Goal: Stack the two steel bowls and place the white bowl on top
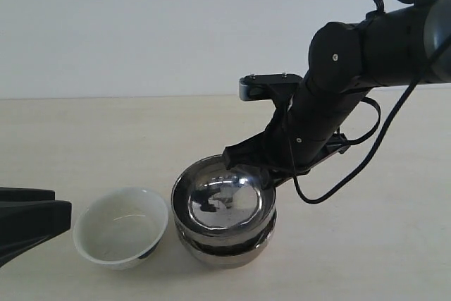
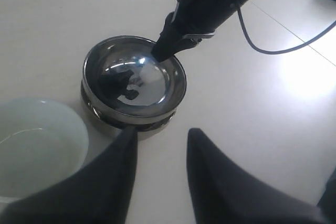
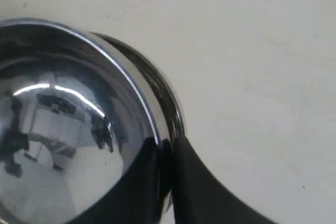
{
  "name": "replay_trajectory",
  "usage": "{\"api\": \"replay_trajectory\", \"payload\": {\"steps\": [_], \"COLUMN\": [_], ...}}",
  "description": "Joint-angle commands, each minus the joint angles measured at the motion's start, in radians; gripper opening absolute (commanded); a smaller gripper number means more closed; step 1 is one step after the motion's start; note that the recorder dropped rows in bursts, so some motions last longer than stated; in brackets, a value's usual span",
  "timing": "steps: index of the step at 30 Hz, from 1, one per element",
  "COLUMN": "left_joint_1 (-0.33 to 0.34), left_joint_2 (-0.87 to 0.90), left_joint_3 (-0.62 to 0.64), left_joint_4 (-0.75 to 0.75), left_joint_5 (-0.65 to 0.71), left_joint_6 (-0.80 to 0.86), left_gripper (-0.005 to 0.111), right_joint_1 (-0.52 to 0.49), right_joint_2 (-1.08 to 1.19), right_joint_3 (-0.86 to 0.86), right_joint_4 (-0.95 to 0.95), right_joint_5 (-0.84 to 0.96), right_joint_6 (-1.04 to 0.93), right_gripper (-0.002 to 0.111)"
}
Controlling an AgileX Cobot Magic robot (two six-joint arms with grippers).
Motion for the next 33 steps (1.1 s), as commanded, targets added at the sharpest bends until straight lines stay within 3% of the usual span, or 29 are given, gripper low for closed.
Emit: {"api": "replay_trajectory", "payload": {"steps": [1, 33], "left_joint_1": [-0.002, -0.002], "left_joint_2": [-0.006, -0.006], "left_joint_3": [0.004, 0.004], "left_joint_4": [0.001, 0.001], "left_joint_5": [-0.003, 0.001], "left_joint_6": [-0.009, -0.009], "left_gripper": [0.031, 0.031], "right_joint_1": [-0.001, 0.001], "right_joint_2": [-0.003, 0.047], "right_joint_3": [-0.005, -0.003], "right_joint_4": [-0.002, 0.029], "right_joint_5": [0.012, 0.009], "right_joint_6": [0.000, 0.029], "right_gripper": [0.000, 0.001]}}
